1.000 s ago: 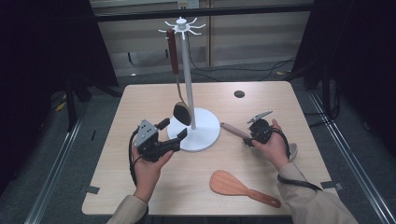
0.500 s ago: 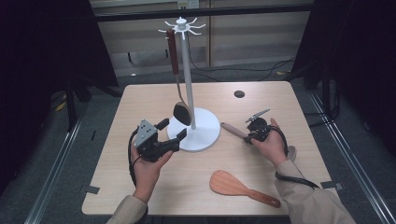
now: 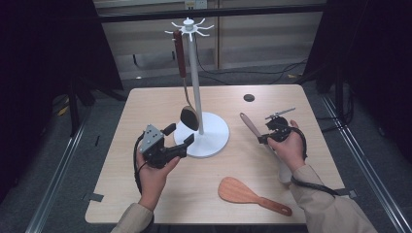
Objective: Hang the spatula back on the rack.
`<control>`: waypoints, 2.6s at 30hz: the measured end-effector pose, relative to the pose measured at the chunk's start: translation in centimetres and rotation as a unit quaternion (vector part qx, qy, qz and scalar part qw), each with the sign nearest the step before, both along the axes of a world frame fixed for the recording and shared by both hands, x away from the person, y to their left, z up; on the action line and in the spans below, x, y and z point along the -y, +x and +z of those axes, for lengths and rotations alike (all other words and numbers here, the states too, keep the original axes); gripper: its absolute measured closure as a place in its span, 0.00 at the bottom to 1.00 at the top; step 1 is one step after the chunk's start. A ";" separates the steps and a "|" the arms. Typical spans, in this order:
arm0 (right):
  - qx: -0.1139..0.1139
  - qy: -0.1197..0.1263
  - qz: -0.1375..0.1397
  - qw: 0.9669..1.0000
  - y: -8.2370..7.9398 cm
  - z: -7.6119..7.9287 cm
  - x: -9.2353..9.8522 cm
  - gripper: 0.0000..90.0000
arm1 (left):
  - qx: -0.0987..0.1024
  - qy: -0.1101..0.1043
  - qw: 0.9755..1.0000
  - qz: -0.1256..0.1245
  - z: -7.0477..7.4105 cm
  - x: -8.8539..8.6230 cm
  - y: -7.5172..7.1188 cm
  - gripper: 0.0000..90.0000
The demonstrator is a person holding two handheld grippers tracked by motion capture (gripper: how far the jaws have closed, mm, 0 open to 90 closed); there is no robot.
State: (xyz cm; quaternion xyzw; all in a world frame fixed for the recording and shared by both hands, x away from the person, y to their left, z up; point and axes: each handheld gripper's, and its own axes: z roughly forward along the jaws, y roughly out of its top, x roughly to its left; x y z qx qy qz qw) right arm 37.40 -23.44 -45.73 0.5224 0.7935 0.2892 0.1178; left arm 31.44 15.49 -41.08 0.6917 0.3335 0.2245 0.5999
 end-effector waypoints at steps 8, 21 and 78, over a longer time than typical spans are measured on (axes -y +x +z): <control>0.040 0.034 0.002 0.999 -1.0 1.6 0.0 0.86 | -0.001 0.006 1.000 -0.009 -0.2 0.5 0.0 0.26; 0.144 0.084 0.000 0.986 -3.3 3.6 0.5 0.86 | -0.011 0.002 0.999 -0.031 -0.6 2.5 -0.2 0.26; 0.237 0.215 0.075 0.944 -6.5 4.9 -0.6 0.86 | -0.089 -0.020 0.975 -0.201 -3.9 15.4 2.6 0.70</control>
